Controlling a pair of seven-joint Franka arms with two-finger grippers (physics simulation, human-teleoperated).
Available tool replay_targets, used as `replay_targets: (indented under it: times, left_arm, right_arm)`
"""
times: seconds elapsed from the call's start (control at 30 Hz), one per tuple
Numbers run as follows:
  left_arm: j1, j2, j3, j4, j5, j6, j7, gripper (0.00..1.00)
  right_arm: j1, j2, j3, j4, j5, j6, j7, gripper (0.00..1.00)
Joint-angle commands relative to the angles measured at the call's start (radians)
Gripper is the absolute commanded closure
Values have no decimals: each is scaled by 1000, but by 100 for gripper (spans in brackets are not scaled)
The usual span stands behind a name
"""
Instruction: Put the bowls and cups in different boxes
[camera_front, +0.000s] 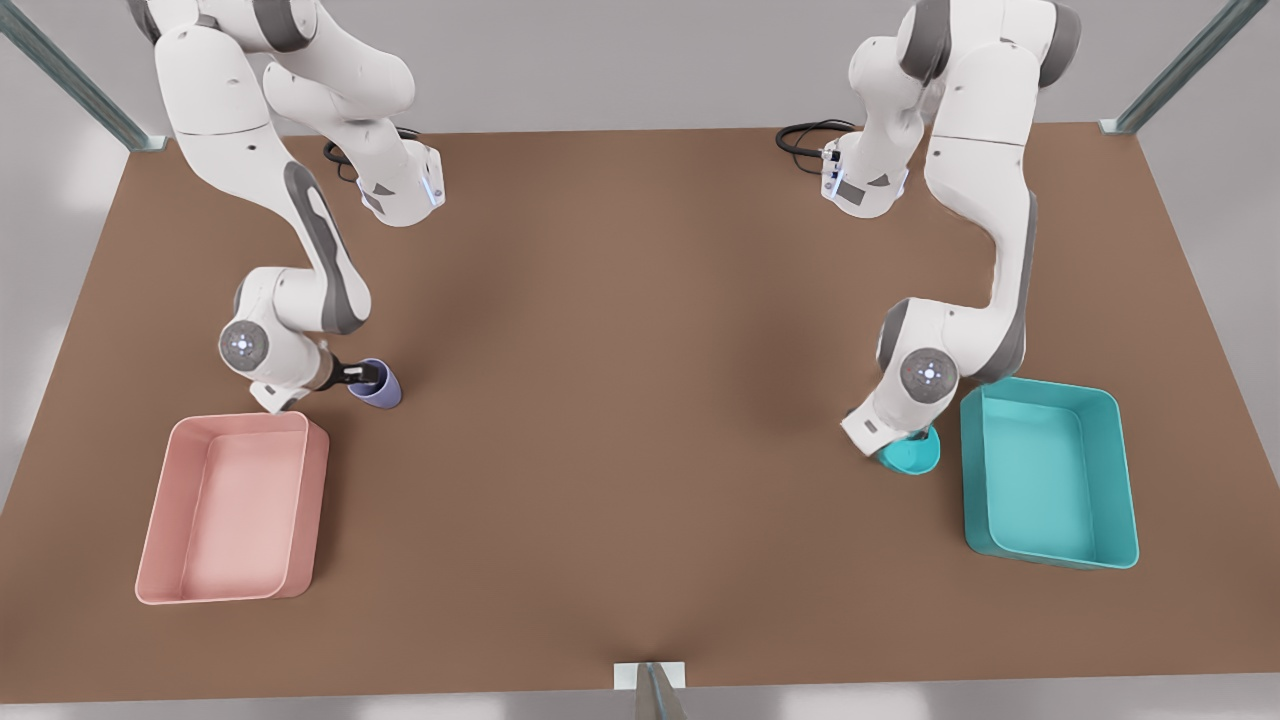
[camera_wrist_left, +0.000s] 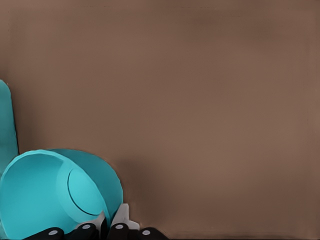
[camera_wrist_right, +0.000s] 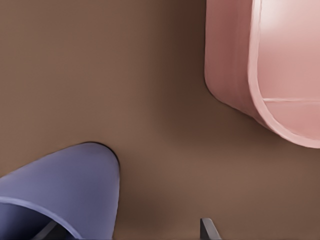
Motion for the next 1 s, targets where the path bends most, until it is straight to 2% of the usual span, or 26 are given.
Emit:
replay_targets:
  times: [0.0, 0.03, 0.1, 0.17, 0.2, 0.4, 0.47, 0.5, 0.53, 0.57, 0.6, 0.67, 0.73, 0.77, 0.8, 0.83, 0.87, 0.97]
  left_arm:
    - [50, -44, 2, 84, -6, -258, -96, 79]
    - [100, -46, 2, 149, -6, -318, -92, 79]
    - [227, -40, 2, 187, -5, -322, -89, 79]
    - [323, -12, 2, 192, -2, -303, -30, 79]
    - [350, 9, 2, 192, -2, -283, -27, 79]
    - [400, 232, 2, 210, -6, -44, -29, 79]
    - [423, 278, 2, 241, -9, -42, -27, 79]
    - [428, 278, 2, 241, -11, -42, -27, 75]
    - [429, 276, 2, 241, -12, -42, -26, 34]
    - [429, 276, 2, 241, -12, -42, -27, 12]
    - [429, 272, 2, 241, -12, -44, -27, 0]
    - [414, 195, 1, 239, -15, -117, -27, 0]
    - [296, -44, -22, 239, -15, -435, -29, 0]
    - [256, -141, -97, 239, -23, -515, -32, 0]
    - [241, -188, -125, 239, -71, -535, -32, 0]
    - [221, -215, -137, 251, -103, -585, -32, 0]
    - [199, -169, -166, 380, -98, -734, -35, 0]
    - [207, -167, -168, 419, -100, -768, -32, 0]
  right_arm:
    - [1, 8, 0, 2, 1, 17, -4, 0]
    - [1, 10, 1, 2, 1, 17, -4, 11]
    - [6, 10, 3, 7, 1, 15, -4, 52]
    - [12, 10, 5, 10, 1, 10, 1, 74]
    - [14, 8, 6, 13, 1, 7, 2, 78]
    - [21, -32, 9, 53, 1, -42, 1, 79]
    - [12, -107, 8, 143, 1, -157, -24, 79]
    - [7, -107, 5, 246, 10, -255, -59, 79]
    - [-8, -101, 0, 341, 32, -330, -129, 79]
    - [-25, -78, -2, 412, 32, -347, -188, 79]
    - [-42, -35, -2, 482, 30, -359, -231, 79]
    - [-89, 77, -3, 661, 25, -448, -300, 79]
    - [-134, 178, -3, 789, 21, -480, -358, 79]
    - [-157, 215, -3, 812, 16, -482, -364, 79]
    - [-171, 250, -3, 829, 21, -482, -380, 79]
    - [-177, 295, -3, 850, 25, -480, -378, 79]
    - [-197, 358, -3, 898, 27, -480, -380, 79]
    - [-218, 448, -3, 933, 28, -467, -376, 79]
